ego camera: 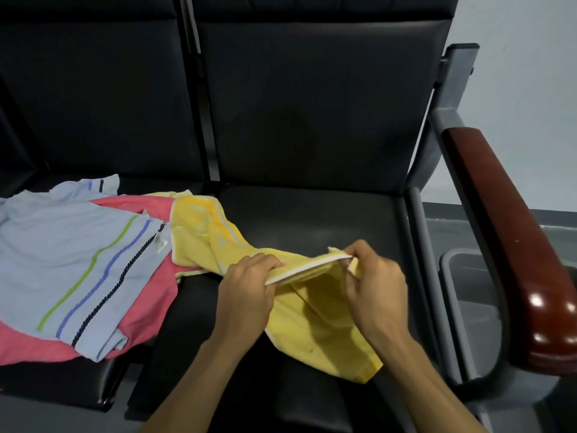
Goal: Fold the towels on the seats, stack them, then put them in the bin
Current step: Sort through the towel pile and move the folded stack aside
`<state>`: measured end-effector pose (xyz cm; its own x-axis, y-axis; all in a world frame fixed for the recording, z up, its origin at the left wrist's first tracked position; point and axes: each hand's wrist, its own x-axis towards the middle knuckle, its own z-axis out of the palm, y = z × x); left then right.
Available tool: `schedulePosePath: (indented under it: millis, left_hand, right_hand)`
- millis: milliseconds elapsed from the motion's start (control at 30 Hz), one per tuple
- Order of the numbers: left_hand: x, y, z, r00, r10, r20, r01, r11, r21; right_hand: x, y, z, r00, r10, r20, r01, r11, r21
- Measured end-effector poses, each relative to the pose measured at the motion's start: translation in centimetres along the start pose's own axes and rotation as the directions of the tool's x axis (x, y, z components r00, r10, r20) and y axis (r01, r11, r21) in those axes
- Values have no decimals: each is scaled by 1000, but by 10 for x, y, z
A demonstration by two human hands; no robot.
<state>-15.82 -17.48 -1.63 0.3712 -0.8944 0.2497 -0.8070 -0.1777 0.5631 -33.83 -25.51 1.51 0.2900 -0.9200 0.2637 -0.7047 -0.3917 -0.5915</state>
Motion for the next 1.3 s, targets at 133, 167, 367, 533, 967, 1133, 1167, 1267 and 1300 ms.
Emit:
schedulePosePath:
  millis: [133,167,367,533,967,1133,1167,1267,1300]
  left_hand:
    - [-7,11,3,993,108,36,-108,994,6]
    - [-8,13,3,991,123,44,-124,992,8]
    - [0,5,-3,993,65,-100,-57,995,84]
    - [-4,13,1,989,138,-55,-132,986,101]
    - [-3,3,1,996,-35,87,9,959,285]
    - [-3,8,-9,991,131,-7,-131,991,24]
    - [-6,10,-9,989,150,1,-150,988,-28]
    - [-8,6,-4,993,117,4,-116,991,-61]
    - [-7,3,-2,998,60,29,-59,997,-51]
  right_hand:
    - [-6,-3,3,922,-146,358,143,989,34]
    - [-9,-7,6,897,-195,397,216,976,-9]
    - [3,4,-3,993,-55,100,69,987,-143]
    - [-6,-9,10,911,-254,324,281,959,-39]
    - [4,9,2,999,-26,26,30,984,-174]
    - [-3,-7,6,858,-50,512,-17,992,125]
    - [-5,-9,10,831,-96,548,-3,984,177]
    - [-3,-6,18,894,-143,425,74,982,174]
    - [-2,-3,17,928,-113,355,56,984,166]
